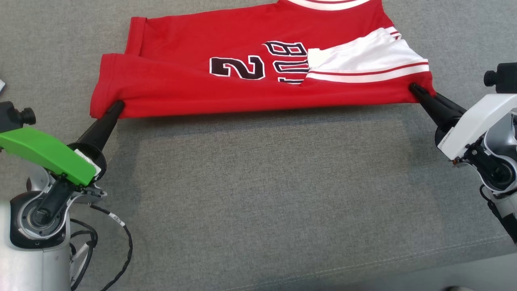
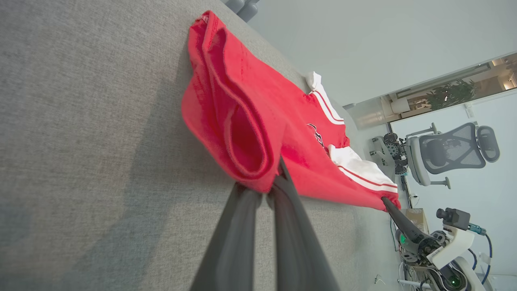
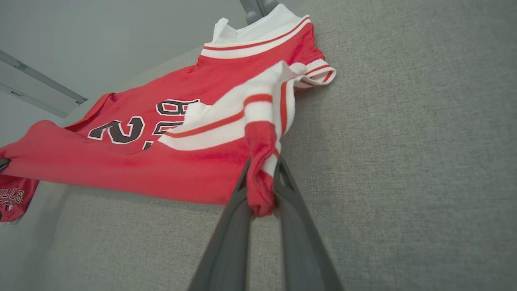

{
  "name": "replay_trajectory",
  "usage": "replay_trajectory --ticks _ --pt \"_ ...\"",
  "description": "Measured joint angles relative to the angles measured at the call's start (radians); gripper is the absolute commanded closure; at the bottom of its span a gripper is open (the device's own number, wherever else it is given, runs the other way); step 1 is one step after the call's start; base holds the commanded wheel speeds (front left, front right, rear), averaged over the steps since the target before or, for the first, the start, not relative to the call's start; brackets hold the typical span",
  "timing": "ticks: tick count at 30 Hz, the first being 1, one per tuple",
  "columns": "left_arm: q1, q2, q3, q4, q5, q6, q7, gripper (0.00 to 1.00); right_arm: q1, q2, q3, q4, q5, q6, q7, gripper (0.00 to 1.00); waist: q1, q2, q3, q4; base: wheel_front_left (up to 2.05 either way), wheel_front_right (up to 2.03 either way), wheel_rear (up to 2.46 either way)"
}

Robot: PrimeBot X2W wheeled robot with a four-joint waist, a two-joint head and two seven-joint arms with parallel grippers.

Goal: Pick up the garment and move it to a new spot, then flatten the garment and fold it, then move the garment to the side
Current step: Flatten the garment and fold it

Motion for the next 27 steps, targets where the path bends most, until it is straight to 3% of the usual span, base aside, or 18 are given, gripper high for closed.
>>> replay_trajectory --ticks 11,20,27 --pt "0.192 -0.035 0.021 -0.027 -0.008 0.035 -0.009 1.00 0.192 -0.013 -0.013 -0.016 0.050 0.001 0.010 1.00 0.0000 0.0000 -0.011 0.016 0.00 0.00 0.00" --pt "0.398 -0.071 0.046 -0.050 -0.010 0.037 -0.050 1.00 0.339 -0.012 -0.048 -0.049 0.079 -0.003 -0.033 1.00 0.0000 0.0000 -0.015 0.006 0.00 0.00 0.00" --pt "0.453 -0.081 0.042 -0.074 -0.021 0.026 -0.073 1.00 0.440 -0.029 -0.066 -0.073 0.102 -0.005 -0.060 1.00 0.0000 0.0000 -0.029 0.019 0.00 0.00 0.00"
